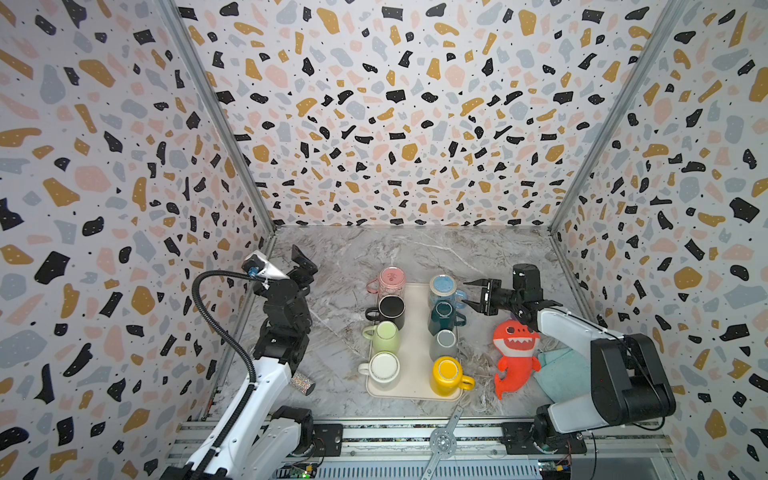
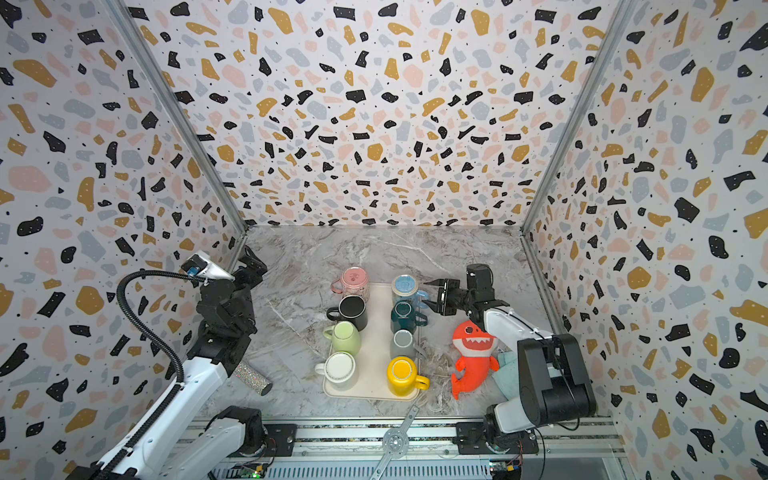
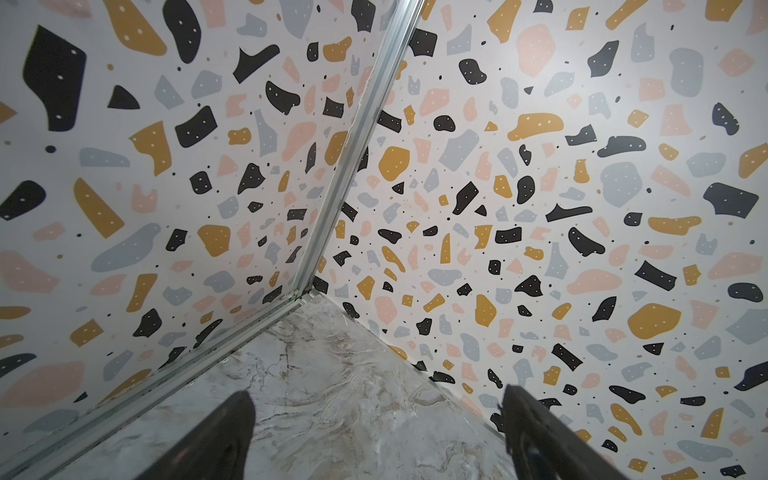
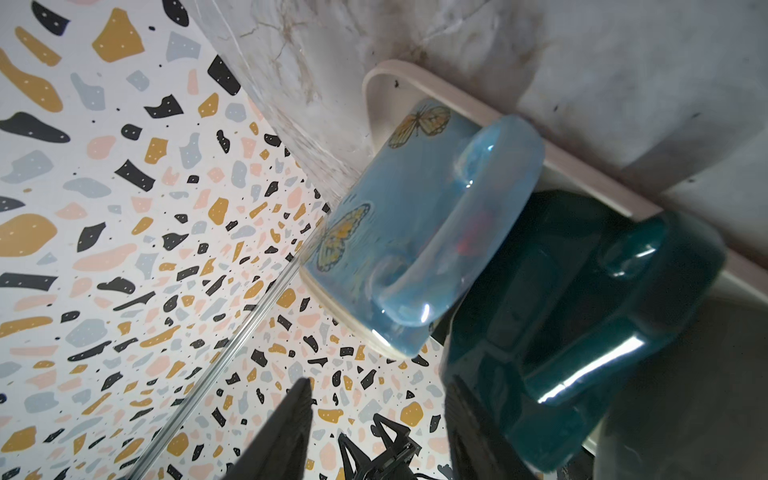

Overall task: Turn the mug right side up
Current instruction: 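Reach the right gripper toward the light blue butterfly mug on the tray, then close the right gripper on the light blue butterfly mug's handle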

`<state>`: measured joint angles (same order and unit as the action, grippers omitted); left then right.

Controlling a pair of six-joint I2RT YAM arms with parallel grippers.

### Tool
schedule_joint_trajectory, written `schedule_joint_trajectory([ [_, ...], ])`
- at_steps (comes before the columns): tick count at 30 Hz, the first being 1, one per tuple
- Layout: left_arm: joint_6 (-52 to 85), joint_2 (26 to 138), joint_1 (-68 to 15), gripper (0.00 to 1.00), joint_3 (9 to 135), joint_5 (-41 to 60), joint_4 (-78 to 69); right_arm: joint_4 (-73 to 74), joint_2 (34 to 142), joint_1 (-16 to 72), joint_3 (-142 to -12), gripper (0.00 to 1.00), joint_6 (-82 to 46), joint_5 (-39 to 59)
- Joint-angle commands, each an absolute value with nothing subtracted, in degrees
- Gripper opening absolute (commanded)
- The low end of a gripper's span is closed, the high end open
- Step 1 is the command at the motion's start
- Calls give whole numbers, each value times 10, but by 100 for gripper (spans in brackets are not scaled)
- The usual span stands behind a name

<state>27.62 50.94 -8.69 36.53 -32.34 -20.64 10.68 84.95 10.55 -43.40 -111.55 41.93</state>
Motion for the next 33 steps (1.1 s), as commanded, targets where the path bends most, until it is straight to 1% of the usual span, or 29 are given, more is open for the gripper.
schedule_joint_trajectory([
  [1, 277, 510, -84, 94, 382, -340, -234, 86, 857, 109, -450, 53, -1120, 413],
  [8, 273, 509, -84, 94, 382, -353, -235, 118, 876, 109, -439, 53, -1144, 396],
  [14, 274, 510, -84, 94, 383, -356, -236, 130, 909, 109, -446, 52, -1145, 401],
  [20, 268, 509, -84, 94, 382, -366, -236, 168, 938, 109, -445, 47, -1158, 403],
  [30, 262, 505, -84, 94, 382, -376, -234, 220, 981, 109, -456, 33, -1174, 412],
  [33, 261, 505, -84, 94, 382, -377, -233, 233, 989, 109, -459, 31, -1178, 412],
])
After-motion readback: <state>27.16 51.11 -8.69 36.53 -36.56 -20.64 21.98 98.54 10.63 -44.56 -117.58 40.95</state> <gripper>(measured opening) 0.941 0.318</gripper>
